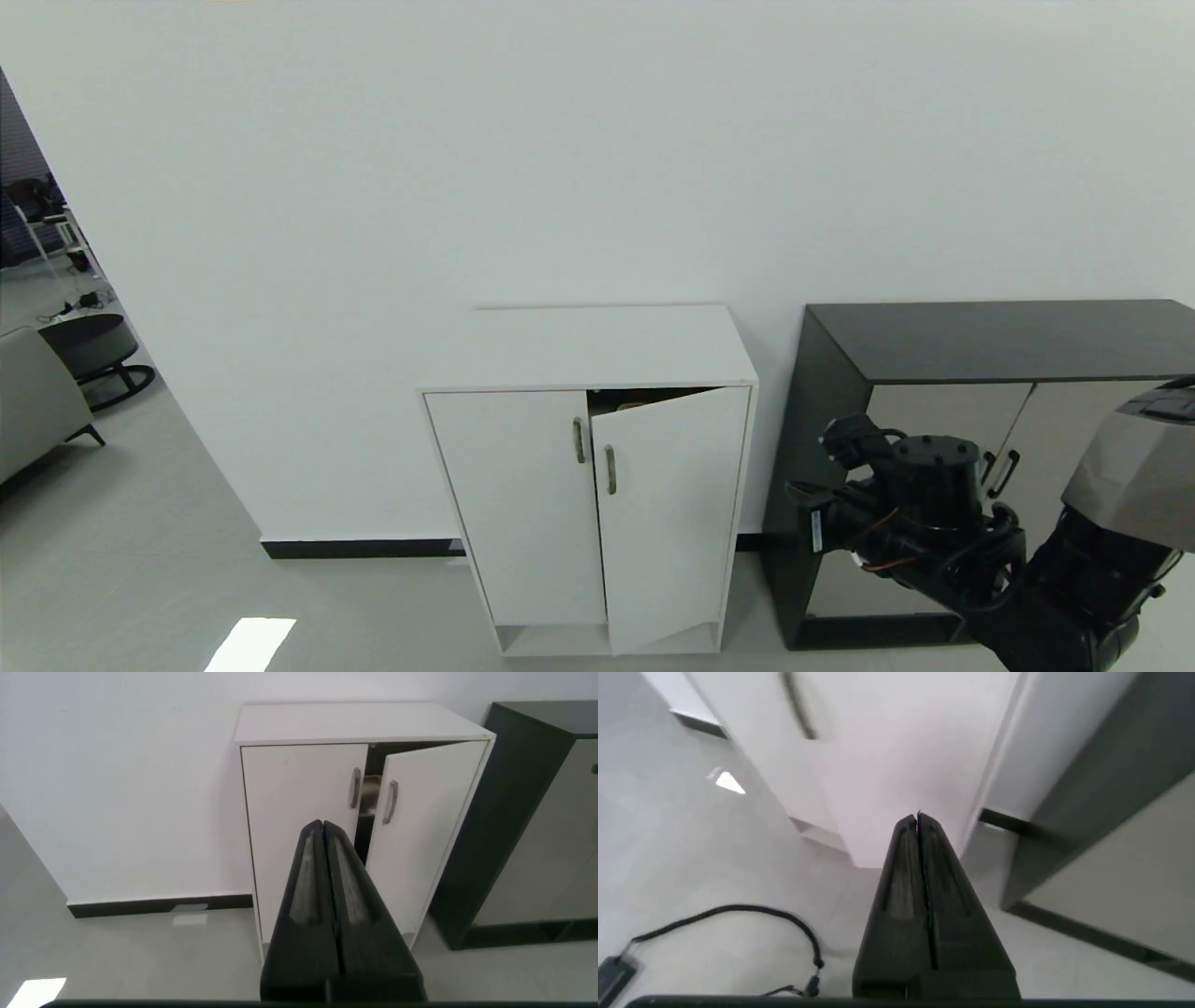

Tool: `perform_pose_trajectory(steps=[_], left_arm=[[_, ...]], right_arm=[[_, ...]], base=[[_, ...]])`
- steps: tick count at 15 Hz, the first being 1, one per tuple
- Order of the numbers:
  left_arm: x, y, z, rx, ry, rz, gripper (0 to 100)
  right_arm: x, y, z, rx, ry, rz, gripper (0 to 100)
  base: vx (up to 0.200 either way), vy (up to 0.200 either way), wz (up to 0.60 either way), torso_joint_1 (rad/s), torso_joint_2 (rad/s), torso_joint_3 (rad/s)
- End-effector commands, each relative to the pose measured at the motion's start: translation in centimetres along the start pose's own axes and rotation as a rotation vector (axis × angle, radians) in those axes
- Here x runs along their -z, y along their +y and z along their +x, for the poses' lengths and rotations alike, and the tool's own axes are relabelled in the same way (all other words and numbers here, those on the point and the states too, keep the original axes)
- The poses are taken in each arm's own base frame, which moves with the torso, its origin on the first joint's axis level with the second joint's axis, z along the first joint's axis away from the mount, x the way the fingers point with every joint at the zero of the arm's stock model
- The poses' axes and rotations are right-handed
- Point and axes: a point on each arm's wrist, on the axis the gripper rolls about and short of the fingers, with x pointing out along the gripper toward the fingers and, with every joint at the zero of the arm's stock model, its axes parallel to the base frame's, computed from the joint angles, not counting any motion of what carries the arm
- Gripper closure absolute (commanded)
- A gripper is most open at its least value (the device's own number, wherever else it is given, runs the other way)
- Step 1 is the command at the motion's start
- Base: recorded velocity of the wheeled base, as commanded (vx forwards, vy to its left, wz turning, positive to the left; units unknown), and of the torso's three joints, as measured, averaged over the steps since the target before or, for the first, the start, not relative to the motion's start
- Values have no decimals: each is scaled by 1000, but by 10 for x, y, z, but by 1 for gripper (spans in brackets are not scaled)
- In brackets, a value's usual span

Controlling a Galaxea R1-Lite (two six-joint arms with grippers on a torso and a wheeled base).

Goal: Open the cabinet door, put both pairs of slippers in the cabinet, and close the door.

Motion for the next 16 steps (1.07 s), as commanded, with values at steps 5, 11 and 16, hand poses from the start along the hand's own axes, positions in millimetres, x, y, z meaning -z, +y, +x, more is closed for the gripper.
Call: perform_pose_trajectory(steps=[5, 11, 16], left_arm=[[0, 0, 0, 1, 0, 0, 100], [0, 0, 0, 1, 1, 0, 100], [0, 0, 0, 1, 0, -1, 100]], right_arm=[[18, 29, 2, -84, 32, -18, 100], [43, 49, 23, -125, 78, 9, 100], [45, 53, 66, -122, 16, 19, 100]], base=[[200, 0, 0, -3, 0, 5], [200, 0, 0, 11, 5, 2], [40, 0, 0, 0, 0, 0]])
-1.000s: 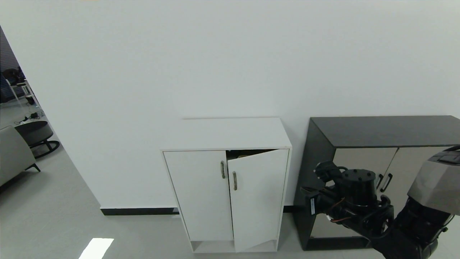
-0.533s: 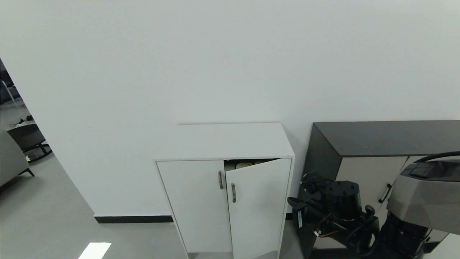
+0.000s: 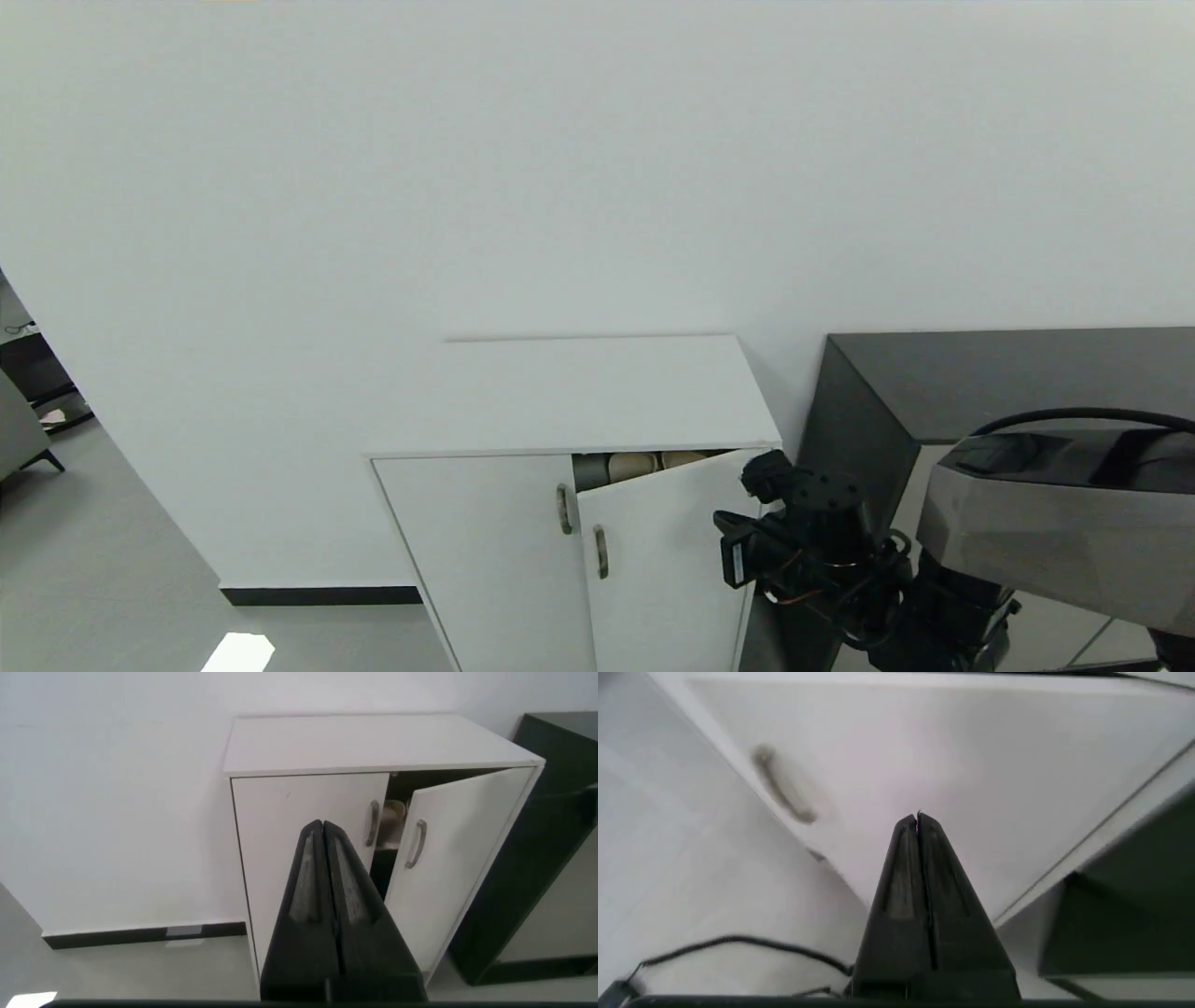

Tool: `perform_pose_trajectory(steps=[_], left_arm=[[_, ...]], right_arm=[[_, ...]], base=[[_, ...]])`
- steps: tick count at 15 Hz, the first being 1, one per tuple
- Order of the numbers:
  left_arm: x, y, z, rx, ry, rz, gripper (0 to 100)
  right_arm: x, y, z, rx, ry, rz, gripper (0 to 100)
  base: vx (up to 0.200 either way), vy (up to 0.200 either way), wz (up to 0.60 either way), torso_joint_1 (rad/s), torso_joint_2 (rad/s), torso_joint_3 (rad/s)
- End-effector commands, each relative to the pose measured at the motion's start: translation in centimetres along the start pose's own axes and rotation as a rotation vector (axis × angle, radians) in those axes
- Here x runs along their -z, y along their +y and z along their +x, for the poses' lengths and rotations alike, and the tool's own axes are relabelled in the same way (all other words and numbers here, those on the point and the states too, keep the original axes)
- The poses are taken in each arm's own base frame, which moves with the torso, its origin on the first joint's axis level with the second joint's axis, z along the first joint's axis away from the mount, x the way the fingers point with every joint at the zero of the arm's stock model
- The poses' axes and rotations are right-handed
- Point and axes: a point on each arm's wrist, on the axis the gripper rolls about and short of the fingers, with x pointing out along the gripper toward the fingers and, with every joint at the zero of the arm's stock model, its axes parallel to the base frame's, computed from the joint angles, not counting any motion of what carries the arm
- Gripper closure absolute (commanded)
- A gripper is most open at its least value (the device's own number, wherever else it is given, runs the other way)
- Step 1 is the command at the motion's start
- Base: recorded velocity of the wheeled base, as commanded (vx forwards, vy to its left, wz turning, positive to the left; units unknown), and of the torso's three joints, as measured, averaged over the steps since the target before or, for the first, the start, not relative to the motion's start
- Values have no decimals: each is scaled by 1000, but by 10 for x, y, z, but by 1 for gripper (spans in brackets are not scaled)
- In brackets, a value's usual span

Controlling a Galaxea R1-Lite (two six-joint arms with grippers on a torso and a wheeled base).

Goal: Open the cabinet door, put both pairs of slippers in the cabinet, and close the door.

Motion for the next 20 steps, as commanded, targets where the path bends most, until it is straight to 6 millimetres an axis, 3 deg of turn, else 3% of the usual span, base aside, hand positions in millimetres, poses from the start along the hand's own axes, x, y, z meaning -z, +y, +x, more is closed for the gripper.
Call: perform_pose_trajectory(steps=[1, 4, 6, 11, 20], left_arm=[[0, 0, 0, 0, 0, 0, 100], [0, 0, 0, 0, 0, 0, 100], [0, 0, 0, 0, 0, 0, 100], [0, 0, 0, 0, 0, -1, 100], [0, 0, 0, 0, 0, -1, 100]], right_arm=[[9, -6, 23, 13, -4, 4, 100], [8, -21, 50, 47, -30, 17, 100], [7, -24, 58, 57, -13, 19, 100], [-6, -23, 73, 59, -6, 19, 100], [-18, -41, 93, 101, 15, 33, 100]], base=[[0, 0, 0, 0, 0, 0], [0, 0, 0, 0, 0, 0], [0, 0, 0, 0, 0, 0], [0, 0, 0, 0, 0, 0], [0, 0, 0, 0, 0, 0]])
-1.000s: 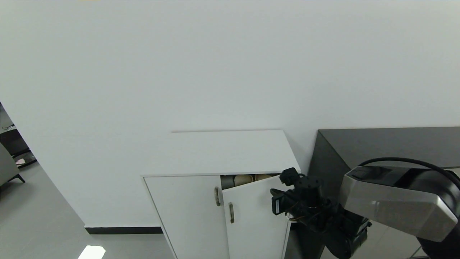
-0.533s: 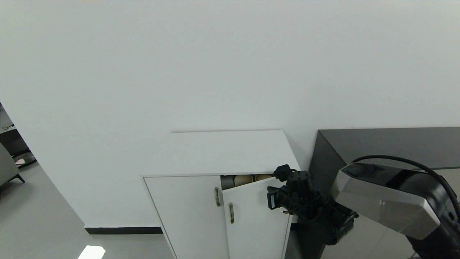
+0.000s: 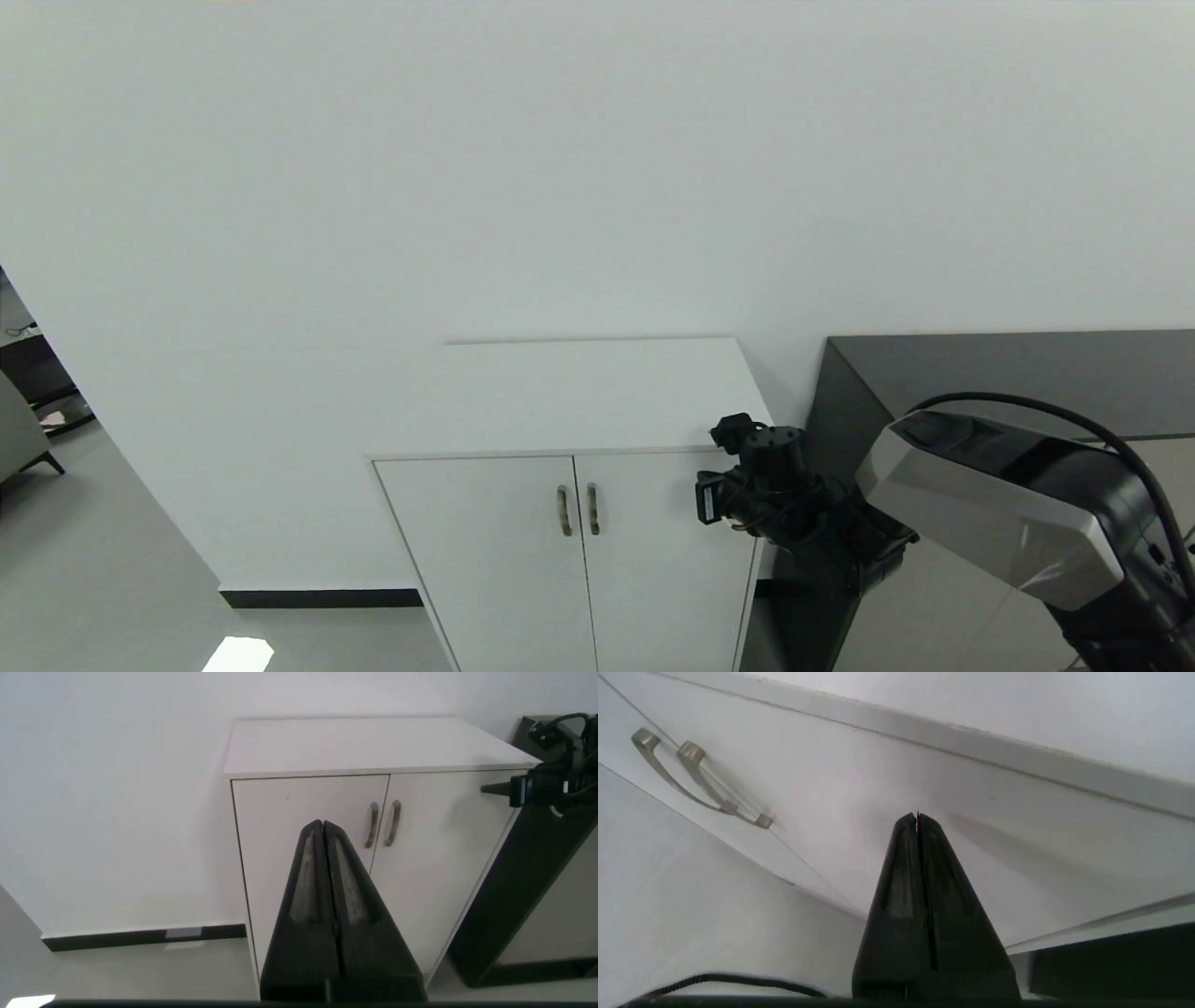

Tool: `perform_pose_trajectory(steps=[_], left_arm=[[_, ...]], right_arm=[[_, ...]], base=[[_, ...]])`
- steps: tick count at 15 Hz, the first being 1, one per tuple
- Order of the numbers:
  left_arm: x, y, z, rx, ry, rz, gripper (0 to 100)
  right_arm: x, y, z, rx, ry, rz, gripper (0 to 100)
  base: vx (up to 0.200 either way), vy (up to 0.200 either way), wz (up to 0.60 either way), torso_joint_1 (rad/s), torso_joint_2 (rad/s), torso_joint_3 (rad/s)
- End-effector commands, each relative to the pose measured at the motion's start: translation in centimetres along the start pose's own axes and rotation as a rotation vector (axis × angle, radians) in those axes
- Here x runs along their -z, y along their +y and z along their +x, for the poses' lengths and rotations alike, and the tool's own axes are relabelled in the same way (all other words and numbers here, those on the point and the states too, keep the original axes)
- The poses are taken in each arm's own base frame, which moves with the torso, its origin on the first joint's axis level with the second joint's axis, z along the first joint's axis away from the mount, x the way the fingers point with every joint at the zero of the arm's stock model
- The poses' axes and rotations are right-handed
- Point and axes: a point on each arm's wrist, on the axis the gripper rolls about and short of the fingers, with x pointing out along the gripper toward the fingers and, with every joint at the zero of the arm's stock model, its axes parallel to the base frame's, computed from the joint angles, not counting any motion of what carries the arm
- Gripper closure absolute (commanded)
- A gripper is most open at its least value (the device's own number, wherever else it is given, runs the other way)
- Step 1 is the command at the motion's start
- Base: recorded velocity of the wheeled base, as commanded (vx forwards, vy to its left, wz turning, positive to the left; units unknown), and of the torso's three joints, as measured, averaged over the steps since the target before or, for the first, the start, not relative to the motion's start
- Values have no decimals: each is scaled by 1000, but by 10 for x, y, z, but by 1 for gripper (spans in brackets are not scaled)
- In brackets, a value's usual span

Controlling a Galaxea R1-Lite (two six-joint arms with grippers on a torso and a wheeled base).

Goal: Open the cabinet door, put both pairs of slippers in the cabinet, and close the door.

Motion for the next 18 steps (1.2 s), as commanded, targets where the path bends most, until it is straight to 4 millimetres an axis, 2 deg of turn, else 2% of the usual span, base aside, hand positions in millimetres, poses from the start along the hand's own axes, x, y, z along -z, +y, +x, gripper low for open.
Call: perform_pose_trajectory(steps=[1, 7, 9, 11, 13, 15, 18], left_arm=[[0, 0, 0, 0, 1, 0, 100], [0, 0, 0, -2, 0, 0, 100], [0, 0, 0, -2, 0, -2, 100], [0, 0, 0, -2, 0, 0, 100], [0, 0, 0, -3, 0, -2, 100], [0, 0, 0, -3, 0, 0, 100], [0, 0, 0, -2, 0, 0, 100]], right_arm=[[-4, -1, 4, 2, -10, 2, 100], [-5, -1, 4, 51, -14, 3, 100], [-10, 4, -9, 75, -37, 2, 100], [-19, 16, -42, 102, -41, -8, 100], [-23, 18, -79, 132, -41, -15, 100], [-22, 13, -128, 135, -42, -20, 100], [-23, -10, -192, 211, -51, -15, 100]], base=[[0, 0, 0, 0, 0, 0], [0, 0, 0, 0, 0, 0], [0, 0, 0, 0, 0, 0], [0, 0, 0, 0, 0, 0], [0, 0, 0, 0, 0, 0], [0, 0, 0, 0, 0, 0], [0, 0, 0, 0, 0, 0]])
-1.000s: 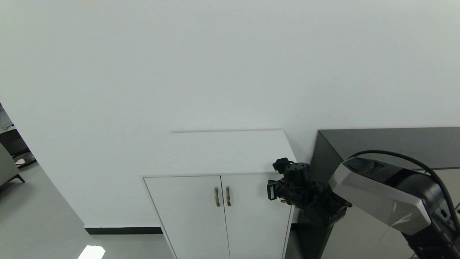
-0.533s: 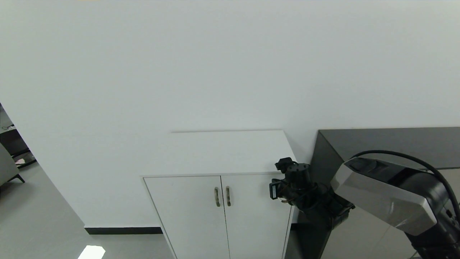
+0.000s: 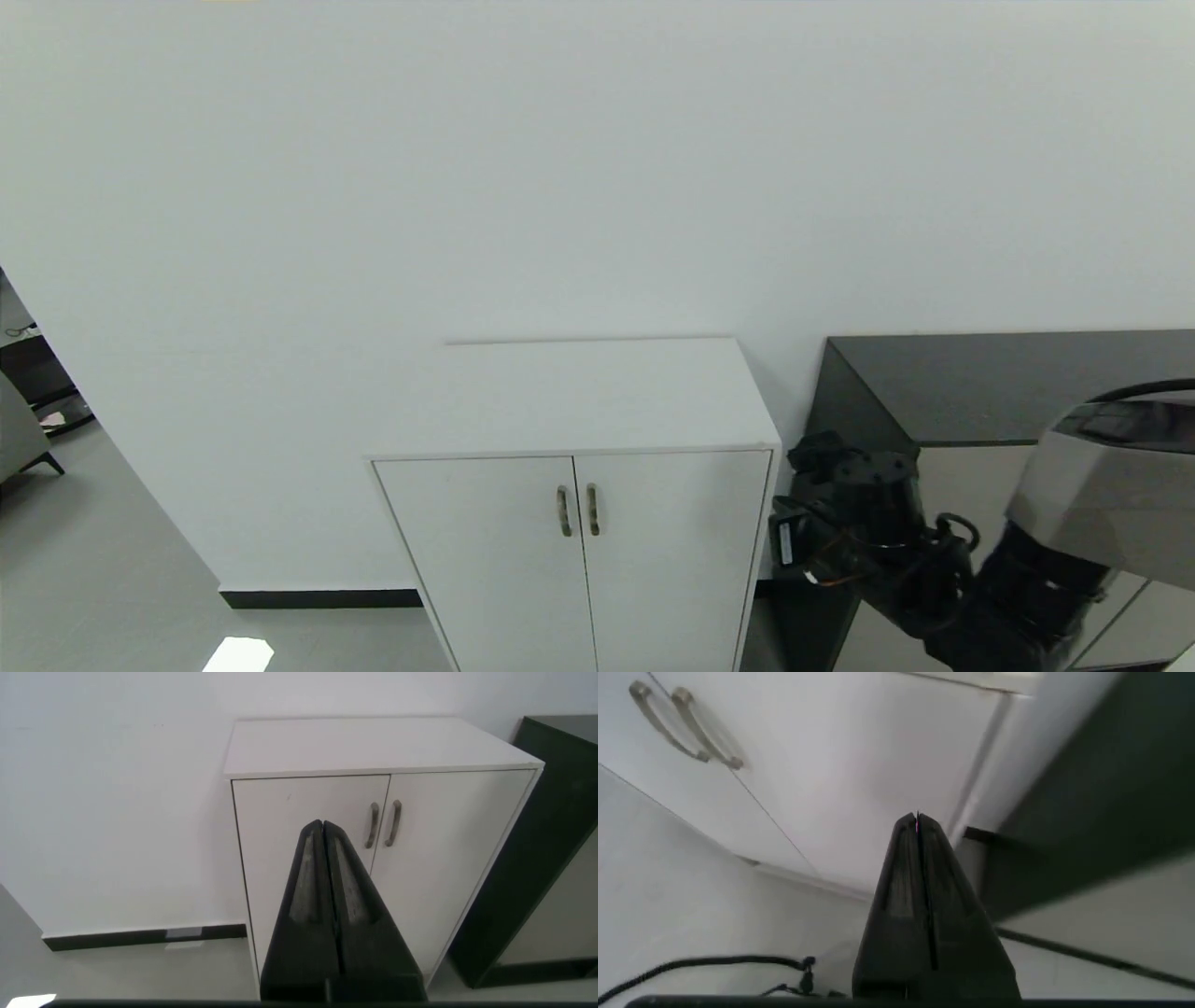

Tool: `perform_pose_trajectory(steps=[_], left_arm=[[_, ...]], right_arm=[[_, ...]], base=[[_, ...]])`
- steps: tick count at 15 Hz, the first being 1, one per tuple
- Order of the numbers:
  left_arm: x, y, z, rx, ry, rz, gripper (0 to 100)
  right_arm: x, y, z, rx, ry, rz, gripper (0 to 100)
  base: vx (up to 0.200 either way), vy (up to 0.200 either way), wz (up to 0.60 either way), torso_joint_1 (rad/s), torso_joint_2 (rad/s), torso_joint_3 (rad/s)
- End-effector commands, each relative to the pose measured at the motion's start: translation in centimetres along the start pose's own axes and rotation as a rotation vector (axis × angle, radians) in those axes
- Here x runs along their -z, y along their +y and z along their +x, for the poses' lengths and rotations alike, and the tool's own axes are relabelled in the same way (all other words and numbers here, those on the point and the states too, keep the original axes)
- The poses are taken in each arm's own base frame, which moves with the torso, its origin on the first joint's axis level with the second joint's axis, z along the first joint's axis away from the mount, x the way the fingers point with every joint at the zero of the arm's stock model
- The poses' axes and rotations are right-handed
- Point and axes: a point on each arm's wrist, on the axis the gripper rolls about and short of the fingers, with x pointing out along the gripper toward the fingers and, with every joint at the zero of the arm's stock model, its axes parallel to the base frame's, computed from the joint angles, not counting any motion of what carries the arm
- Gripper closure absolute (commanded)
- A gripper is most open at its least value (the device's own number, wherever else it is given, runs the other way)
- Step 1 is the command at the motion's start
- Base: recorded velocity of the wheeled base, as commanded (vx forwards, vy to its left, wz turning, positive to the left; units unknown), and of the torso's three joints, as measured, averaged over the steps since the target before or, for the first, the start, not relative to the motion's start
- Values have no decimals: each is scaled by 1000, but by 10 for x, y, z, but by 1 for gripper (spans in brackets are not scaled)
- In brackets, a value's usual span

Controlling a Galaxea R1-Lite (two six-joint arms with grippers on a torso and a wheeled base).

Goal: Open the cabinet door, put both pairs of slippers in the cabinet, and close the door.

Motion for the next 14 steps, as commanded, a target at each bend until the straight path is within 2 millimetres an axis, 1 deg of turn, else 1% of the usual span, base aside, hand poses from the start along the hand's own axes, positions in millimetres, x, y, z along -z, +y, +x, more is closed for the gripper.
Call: perform_pose_trajectory(steps=[1, 3, 5, 7, 10, 11, 12, 14], left_arm=[[0, 0, 0, 0, 0, 0, 100], [0, 0, 0, 0, 0, 1, 100], [0, 0, 0, 0, 0, 1, 100], [0, 0, 0, 0, 0, 0, 100], [0, 0, 0, 0, 0, 0, 100], [0, 0, 0, 0, 0, 0, 100], [0, 0, 0, 0, 1, 0, 100], [0, 0, 0, 0, 0, 0, 100]], right_arm=[[-14, -33, -67, 65, -54, 8, 100], [-8, -62, -100, 149, -39, -16, 100], [-1, -78, -125, 199, -29, -30, 100], [15, -82, -151, 206, 8, -40, 100], [18, -84, -178, 199, 39, -27, 100], [19, -85, -183, 190, 52, -28, 100], [24, -85, -201, 134, 81, -20, 100], [37, -85, -229, 65, 135, 13, 100]], base=[[0, 0, 0, 0, 0, 0], [0, 0, 0, 0, 0, 0], [0, 0, 0, 0, 0, 0], [0, 0, 0, 0, 0, 0], [0, 0, 0, 0, 0, 0], [0, 0, 0, 0, 0, 0], [0, 0, 0, 0, 0, 0], [0, 0, 0, 0, 0, 0]])
